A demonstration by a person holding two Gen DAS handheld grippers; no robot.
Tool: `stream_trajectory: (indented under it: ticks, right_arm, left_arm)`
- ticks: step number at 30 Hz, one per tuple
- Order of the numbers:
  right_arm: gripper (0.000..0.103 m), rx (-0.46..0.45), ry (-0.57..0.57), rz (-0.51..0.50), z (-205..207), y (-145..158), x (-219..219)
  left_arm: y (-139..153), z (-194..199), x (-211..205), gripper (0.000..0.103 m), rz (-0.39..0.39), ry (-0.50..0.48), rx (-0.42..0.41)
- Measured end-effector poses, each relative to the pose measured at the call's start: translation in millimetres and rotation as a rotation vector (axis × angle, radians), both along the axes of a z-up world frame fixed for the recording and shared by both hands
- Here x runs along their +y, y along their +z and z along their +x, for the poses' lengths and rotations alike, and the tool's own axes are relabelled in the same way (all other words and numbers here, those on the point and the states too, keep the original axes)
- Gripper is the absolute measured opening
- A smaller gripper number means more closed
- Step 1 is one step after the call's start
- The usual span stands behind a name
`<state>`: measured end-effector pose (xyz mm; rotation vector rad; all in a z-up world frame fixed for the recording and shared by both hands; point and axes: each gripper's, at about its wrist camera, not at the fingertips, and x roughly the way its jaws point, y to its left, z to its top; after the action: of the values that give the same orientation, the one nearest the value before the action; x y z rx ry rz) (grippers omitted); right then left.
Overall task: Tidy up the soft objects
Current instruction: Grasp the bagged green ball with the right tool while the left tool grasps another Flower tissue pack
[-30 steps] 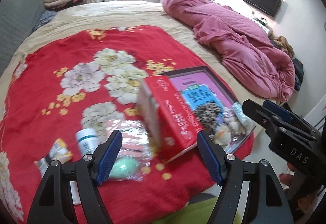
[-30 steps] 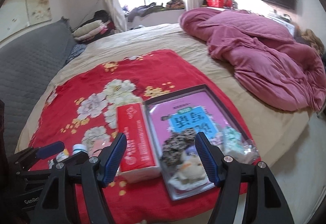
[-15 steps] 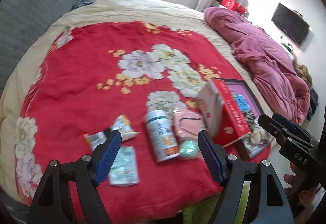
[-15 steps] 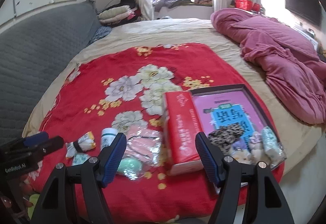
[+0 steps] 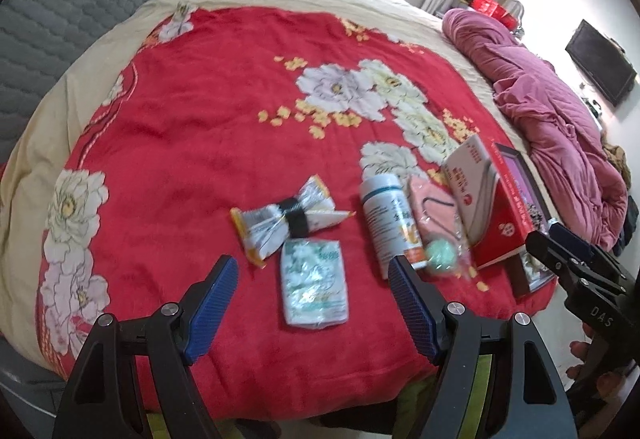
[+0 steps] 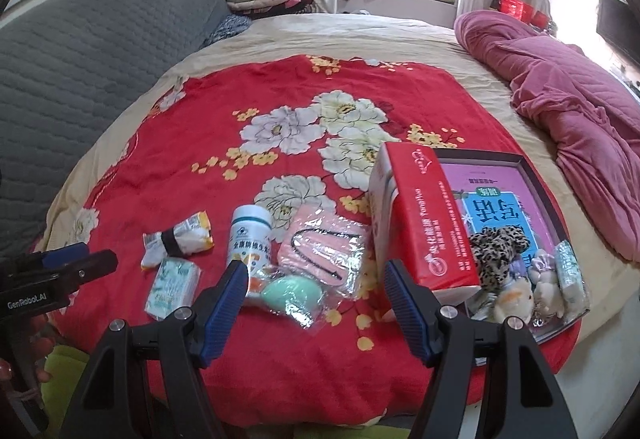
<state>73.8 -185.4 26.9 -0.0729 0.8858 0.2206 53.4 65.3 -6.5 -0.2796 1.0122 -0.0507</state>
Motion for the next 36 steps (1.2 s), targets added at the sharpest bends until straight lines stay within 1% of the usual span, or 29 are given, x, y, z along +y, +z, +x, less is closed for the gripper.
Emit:
stream_trajectory:
  ticks: [5, 10, 22, 26, 36]
  right_arm:
    - [0.070, 0.025, 0.024, -0.009, -2, -15, 7]
    - [0.070, 0.052, 0.048, -0.033, -2, -35, 11]
    - [0.070, 0.114, 0.076, -0.099, 8, -77, 19]
    - [0.070, 0.110, 0.099, -0.165, 12, -88, 31]
    - [0.070, 0.074, 0.153, -0.328, 21, -115, 59]
  left_arm:
    - [-19, -1, 1, 0.079, -0.019, 0.005, 0.039]
    - [-34, 0, -6, 0.079, -0.020, -0.005, 0.072]
    - [-61, 11, -19, 0.079, -0.021, -0.017, 0.127]
    - [-68, 15, -22, 0.079, -0.026, -0.026, 0.139]
    - [-85, 25, -20, 0.079, -0.041, -0.014, 0.174]
